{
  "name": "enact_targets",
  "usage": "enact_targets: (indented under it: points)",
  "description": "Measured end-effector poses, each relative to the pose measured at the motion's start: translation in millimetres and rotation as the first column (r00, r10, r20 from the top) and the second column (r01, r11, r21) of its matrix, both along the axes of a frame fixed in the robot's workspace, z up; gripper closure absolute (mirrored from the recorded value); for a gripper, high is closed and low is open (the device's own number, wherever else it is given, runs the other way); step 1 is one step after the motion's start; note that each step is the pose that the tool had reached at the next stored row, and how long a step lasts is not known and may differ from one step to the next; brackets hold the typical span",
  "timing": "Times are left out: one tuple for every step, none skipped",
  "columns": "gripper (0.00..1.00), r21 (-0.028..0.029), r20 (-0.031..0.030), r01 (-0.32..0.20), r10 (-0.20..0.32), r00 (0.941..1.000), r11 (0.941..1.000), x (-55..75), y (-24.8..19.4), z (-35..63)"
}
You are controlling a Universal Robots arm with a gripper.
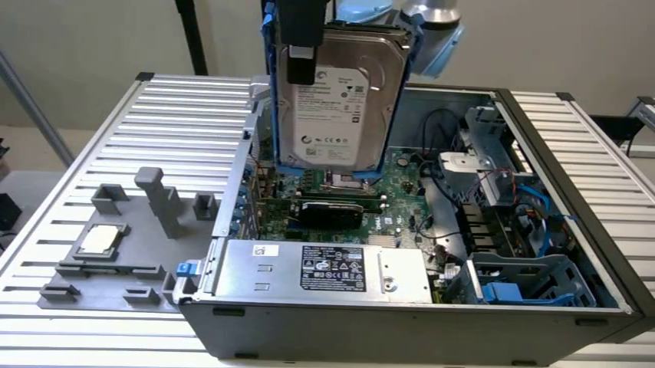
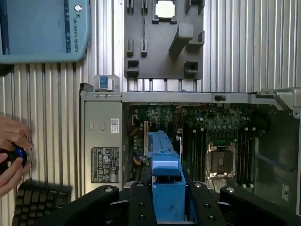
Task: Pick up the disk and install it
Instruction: 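Pick up the disk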
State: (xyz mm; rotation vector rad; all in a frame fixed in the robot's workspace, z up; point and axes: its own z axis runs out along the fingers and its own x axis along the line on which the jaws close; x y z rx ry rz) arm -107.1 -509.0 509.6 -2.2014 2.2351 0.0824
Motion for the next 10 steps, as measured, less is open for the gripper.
enact_targets:
  points:
    - [0.67, 0.0001, 0.0000, 0.000, 0.000, 1.0000, 1.0000, 4.3, -1.3, 0.0]
    - [0.67, 0.0003, 0.0000, 0.000, 0.000, 1.0000, 1.0000, 8.7, -2.6, 0.0]
    - [0.67, 0.0007, 0.0001, 0.000, 0.000, 1.0000, 1.0000, 13.6, -3.9, -0.1]
    - [0.67, 0.0013, 0.0001, 0.000, 0.000, 1.0000, 1.0000, 18.1, -5.2, 0.0]
    - [0.67, 0.0023, 0.0001, 0.000, 0.000, 1.0000, 1.0000, 22.6, -6.4, 0.0]
    - [0.67, 0.0034, 0.0001, 0.000, 0.000, 1.0000, 1.0000, 27.1, -7.6, 0.0]
    - [0.67, 0.0046, 0.0001, 0.000, 0.000, 1.0000, 1.0000, 31.6, -8.9, 0.0]
    - [0.67, 0.0057, 0.0001, 0.000, 0.000, 1.0000, 1.0000, 36.1, -10.1, 0.0]
    - [0.67, 0.0068, 0.0000, 0.000, 0.000, 1.0000, 1.0000, 40.6, -11.3, 0.0]
    - [0.67, 0.0081, 0.0001, 0.000, 0.000, 1.0000, 1.0000, 45.5, -12.6, 0.0]
